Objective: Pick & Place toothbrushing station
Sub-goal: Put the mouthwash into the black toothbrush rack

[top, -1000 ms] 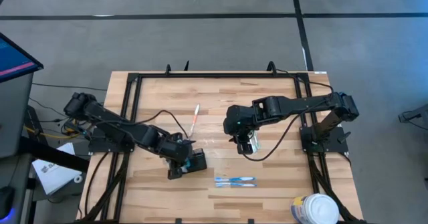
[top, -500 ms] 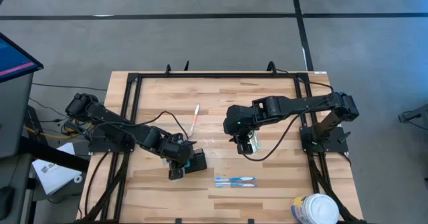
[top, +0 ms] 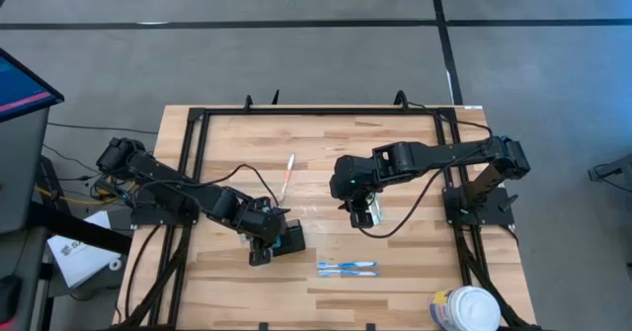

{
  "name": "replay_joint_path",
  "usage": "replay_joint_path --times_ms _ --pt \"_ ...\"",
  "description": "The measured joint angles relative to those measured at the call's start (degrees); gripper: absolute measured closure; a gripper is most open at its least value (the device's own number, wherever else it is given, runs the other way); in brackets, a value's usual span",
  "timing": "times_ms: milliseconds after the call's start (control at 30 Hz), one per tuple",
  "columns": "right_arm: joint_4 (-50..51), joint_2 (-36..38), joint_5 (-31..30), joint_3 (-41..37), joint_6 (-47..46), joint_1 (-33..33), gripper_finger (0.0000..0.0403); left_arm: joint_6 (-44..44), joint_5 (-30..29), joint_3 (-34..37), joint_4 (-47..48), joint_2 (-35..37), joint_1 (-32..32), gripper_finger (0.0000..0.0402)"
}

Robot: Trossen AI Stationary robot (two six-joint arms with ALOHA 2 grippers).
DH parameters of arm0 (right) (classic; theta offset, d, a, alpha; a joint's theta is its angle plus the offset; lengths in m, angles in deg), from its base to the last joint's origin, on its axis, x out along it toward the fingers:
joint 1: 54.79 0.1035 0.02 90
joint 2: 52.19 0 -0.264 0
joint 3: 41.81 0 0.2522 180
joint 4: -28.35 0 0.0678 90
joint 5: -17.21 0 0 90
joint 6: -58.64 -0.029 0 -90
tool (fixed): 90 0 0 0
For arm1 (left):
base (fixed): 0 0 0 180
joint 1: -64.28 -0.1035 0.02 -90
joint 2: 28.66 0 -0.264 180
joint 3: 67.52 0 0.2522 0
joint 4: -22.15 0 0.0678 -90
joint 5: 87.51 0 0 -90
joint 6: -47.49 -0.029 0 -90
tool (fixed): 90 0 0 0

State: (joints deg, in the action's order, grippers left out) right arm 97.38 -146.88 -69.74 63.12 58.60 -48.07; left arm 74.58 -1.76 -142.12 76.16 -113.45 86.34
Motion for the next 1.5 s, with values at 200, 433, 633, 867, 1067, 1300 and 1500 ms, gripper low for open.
replay_joint_path --times_ms 200,433,633,867,1067,1300,1500 --pt "0.00 0.00 0.00 0.00 0.00 -0.02 0.0274 -0.04 0.02 0.00 0.00 0.02 0.00 0.0304" --pt "0.00 0.00 0.00 0.00 0.00 -0.01 0.0274 -0.02 1.09 0.00 -0.02 0.04 0.00 0.0304" --pt "-0.01 0.00 0.00 0.01 0.00 0.00 0.0274 -0.02 1.11 0.00 -0.03 0.04 0.00 0.0304" --pt "-0.02 0.00 0.00 0.01 -0.01 -0.01 0.0274 0.09 1.11 0.00 0.00 0.04 0.00 0.0304" --pt "-0.02 0.00 0.00 0.02 0.00 -0.02 0.0274 0.13 1.77 0.00 0.00 0.04 -0.02 0.0304" --pt "-0.02 0.00 0.00 0.02 -0.02 -0.01 0.0274 0.16 1.91 0.00 0.04 0.04 -0.02 0.0304" --pt "-0.02 0.00 -0.01 0.02 -0.01 0.00 0.0274 0.17 2.17 0.00 0.31 0.07 -0.02 0.0304"
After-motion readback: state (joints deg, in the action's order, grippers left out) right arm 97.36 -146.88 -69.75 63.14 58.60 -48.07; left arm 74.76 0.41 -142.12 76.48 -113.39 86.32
